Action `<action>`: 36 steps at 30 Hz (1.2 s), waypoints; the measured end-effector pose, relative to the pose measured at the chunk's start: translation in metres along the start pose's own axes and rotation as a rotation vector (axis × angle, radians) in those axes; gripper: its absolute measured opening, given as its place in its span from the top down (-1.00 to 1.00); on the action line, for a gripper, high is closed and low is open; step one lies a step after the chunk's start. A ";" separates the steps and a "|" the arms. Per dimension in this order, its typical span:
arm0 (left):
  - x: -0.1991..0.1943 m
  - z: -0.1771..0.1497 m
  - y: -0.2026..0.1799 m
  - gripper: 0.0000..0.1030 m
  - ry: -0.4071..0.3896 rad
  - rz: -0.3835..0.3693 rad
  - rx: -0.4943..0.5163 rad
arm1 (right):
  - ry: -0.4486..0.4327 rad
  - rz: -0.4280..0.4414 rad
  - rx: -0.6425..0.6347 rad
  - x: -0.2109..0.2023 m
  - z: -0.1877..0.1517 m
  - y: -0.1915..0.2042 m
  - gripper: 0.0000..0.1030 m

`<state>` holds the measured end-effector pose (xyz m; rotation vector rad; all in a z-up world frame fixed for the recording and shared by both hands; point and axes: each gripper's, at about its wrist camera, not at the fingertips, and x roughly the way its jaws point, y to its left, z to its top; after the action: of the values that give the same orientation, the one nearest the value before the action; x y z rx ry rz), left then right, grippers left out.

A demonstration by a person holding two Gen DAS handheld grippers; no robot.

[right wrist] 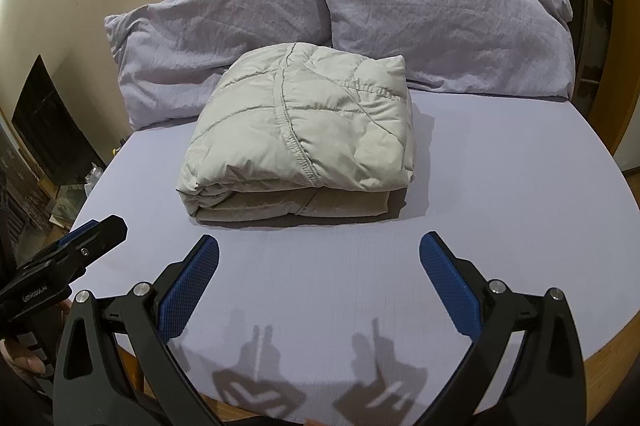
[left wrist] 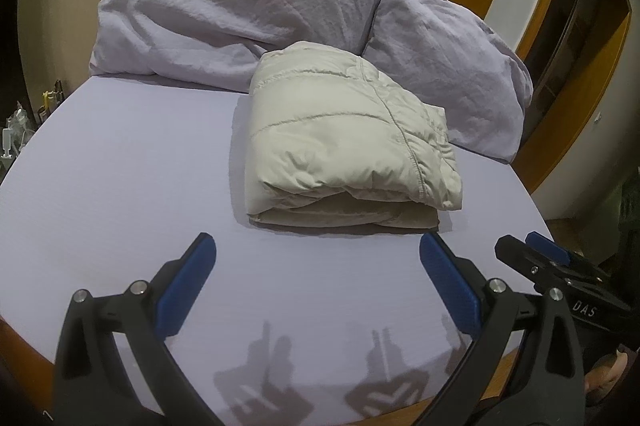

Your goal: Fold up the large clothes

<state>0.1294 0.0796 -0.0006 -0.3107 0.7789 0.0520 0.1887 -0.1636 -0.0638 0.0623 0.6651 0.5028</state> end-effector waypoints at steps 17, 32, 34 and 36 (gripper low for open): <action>0.004 0.002 -0.002 -0.96 0.004 0.012 -0.006 | 0.003 0.007 0.000 0.003 0.003 -0.003 -0.97; 0.010 0.003 0.000 -0.96 0.015 0.015 -0.006 | 0.017 0.009 0.012 0.008 0.003 -0.005 -0.97; 0.010 0.003 0.002 -0.96 0.016 0.017 -0.008 | 0.017 0.009 0.010 0.008 0.003 -0.006 -0.97; 0.010 0.003 0.002 -0.96 0.017 0.019 -0.010 | 0.018 0.010 0.010 0.008 0.003 -0.005 -0.97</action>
<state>0.1386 0.0821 -0.0062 -0.3136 0.7985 0.0709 0.1982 -0.1641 -0.0676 0.0704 0.6848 0.5099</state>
